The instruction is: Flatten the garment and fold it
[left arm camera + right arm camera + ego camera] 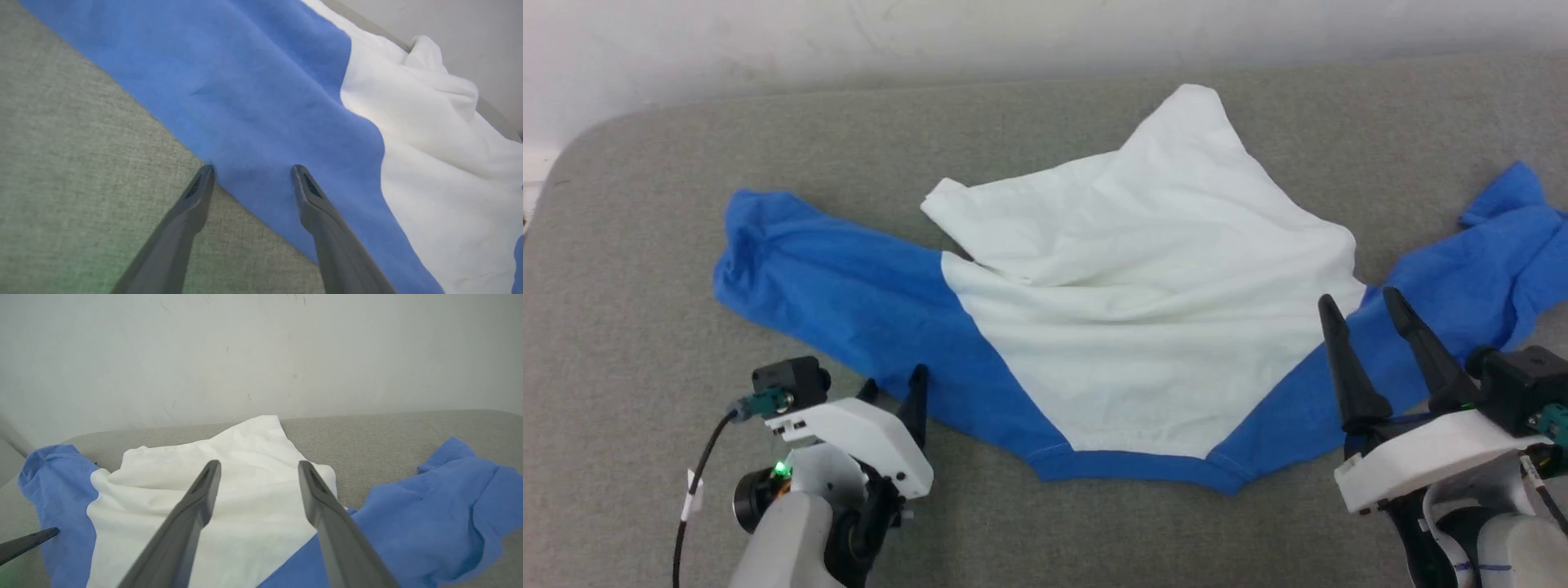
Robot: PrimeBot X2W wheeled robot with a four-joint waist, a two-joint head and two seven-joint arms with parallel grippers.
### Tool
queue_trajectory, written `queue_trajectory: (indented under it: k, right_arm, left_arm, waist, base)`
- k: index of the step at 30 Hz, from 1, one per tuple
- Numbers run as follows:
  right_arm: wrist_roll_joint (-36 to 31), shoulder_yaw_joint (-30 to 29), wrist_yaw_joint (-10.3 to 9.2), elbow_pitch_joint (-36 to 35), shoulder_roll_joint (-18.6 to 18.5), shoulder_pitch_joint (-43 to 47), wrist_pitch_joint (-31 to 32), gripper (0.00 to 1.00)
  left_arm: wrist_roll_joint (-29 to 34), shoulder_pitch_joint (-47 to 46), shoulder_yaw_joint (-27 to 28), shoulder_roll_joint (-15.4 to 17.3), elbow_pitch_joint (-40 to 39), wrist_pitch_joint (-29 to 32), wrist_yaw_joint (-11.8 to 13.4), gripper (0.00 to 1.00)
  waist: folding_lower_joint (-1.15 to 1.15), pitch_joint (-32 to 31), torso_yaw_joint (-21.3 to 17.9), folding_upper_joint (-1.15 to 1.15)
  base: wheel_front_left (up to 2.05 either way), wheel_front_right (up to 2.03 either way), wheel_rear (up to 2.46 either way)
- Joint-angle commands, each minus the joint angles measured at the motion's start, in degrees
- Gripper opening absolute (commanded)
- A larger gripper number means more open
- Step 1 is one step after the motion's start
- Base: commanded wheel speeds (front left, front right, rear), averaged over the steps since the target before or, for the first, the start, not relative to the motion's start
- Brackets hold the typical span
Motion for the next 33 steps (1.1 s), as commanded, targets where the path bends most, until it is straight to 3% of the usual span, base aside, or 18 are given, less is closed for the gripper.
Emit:
queue_trajectory:
  k: [1,5,6,7,9,16,24,33]
  right_arm:
    - [0.3,0.1,-0.05,-0.2,0.1,0.0,-0.3,1.0]
    - [0.5,0.2,-0.05,0.1,0.1,-0.3,-0.6,1.0]
    - [0.4,0.2,-0.05,0.2,0.1,-0.4,-0.7,1.0]
    - [0.4,0.2,-0.05,0.2,0.1,-0.4,-0.7,1.0]
    - [0.5,0.2,-0.05,0.3,0.1,-0.5,-0.8,1.0]
    - [0.7,-1.4,-0.05,1.3,0.1,1.8,3.8,1.0]
    - [4.4,-11.8,-0.05,3.6,0.1,6.3,12.9,1.0]
    - [6.7,-16.0,-0.05,12.8,0.1,0.0,18.8,1.0]
  left_arm:
    - [0.1,-0.4,-0.1,0.2,1.5,1.0,0.7,1.0]
    - [0.4,-1.4,-0.4,0.8,3.0,2.1,1.2,1.0]
    - [0.5,-1.7,-0.7,0.9,3.2,2.2,0.9,0.95]
    - [0.5,-1.9,-0.7,0.9,3.2,1.8,0.7,0.45]
    - [0.8,-2.3,-1.1,1.0,3.4,1.2,0.4,0.0]
    - [0.4,-0.1,-0.4,1.5,2.4,-0.9,0.4,0.0]
    - [-0.6,4.3,1.1,2.3,-0.9,-2.0,1.4,0.0]
    - [-0.8,4.5,0.6,2.3,-3.6,-1.3,2.0,0.0]
  waist:
    - [0.0,0.9,-1.2,0.0]
    - [0.0,1.5,-1.9,0.0]
    - [0.0,1.6,-2.0,0.0]
    - [0.0,1.7,-2.0,0.0]
    - [0.0,1.7,-1.9,0.0]
    - [0.0,0.6,-1.6,0.0]
    - [0.0,-0.6,-1.0,0.0]
    - [0.0,0.8,-0.3,0.0]
  base:
    - [0.0,0.0,0.0]
    - [0.0,0.0,0.0]
    - [0.0,0.0,0.0]
    - [0.0,0.0,0.0]
    - [0.0,0.0,0.0]
    - [0.0,0.0,0.0]
    - [0.0,0.0,0.0]
    - [0.0,0.0,0.0]
